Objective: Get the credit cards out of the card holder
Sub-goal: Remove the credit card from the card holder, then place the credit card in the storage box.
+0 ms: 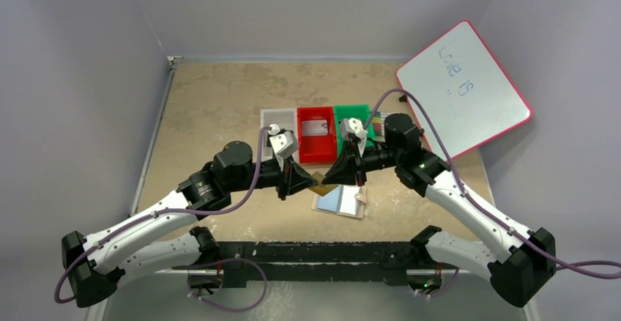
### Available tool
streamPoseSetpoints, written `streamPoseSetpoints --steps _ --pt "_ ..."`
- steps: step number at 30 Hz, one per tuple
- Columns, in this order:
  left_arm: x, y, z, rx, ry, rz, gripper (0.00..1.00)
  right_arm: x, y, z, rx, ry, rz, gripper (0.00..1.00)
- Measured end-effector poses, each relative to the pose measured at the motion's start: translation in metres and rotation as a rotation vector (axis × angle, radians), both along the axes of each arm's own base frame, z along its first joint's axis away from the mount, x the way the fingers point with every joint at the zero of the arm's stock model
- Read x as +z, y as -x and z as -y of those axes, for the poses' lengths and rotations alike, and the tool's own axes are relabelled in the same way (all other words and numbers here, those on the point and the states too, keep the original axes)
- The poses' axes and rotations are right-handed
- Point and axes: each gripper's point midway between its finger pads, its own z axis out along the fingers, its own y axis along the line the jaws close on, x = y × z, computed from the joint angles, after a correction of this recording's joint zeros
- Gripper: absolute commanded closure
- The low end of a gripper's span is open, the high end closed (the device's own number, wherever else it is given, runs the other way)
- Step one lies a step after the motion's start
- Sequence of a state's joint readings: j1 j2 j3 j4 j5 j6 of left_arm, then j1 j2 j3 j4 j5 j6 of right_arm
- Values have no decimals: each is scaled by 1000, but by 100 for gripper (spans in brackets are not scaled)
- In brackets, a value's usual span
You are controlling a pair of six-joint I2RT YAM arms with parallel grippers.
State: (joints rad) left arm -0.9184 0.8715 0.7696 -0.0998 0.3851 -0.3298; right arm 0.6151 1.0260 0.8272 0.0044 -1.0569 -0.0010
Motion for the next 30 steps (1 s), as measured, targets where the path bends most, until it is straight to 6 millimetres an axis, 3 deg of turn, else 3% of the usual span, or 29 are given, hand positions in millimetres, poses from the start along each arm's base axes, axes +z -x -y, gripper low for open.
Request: streamPoseSetpoints --steps 2,8,9,12,14,19,22,27,30 --pt "0 0 0 -1 -3 5 98 -1 0 0 2 2 -4 100" --pt "-12 -5 -5 34 -52 -8 36 -2 0 0 2 5 -1 100" --pt "-15 -7 -6 47 -67 -12 32 -2 -2 0 -9 8 5 100" --pt "-27 -18 -15 129 -117 -27 27 -7 -21 0 -105 35 56 100" --pt "-28 -30 -24 220 -135 -17 25 -12 -44 5 -239 71 121 100" --pt "-23 -56 -64 470 -174 25 22 -23 -109 42 -648 199 255 100" --pt "-17 -65 -88 593 -191 52 22 -24 -138 66 -816 278 353 100" --pt "-8 -73 -117 732 -186 91 21 -30 -171 88 -920 391 503 100" --pt "-11 -76 -127 781 -196 101 21 -48 -189 96 -908 472 551 100"
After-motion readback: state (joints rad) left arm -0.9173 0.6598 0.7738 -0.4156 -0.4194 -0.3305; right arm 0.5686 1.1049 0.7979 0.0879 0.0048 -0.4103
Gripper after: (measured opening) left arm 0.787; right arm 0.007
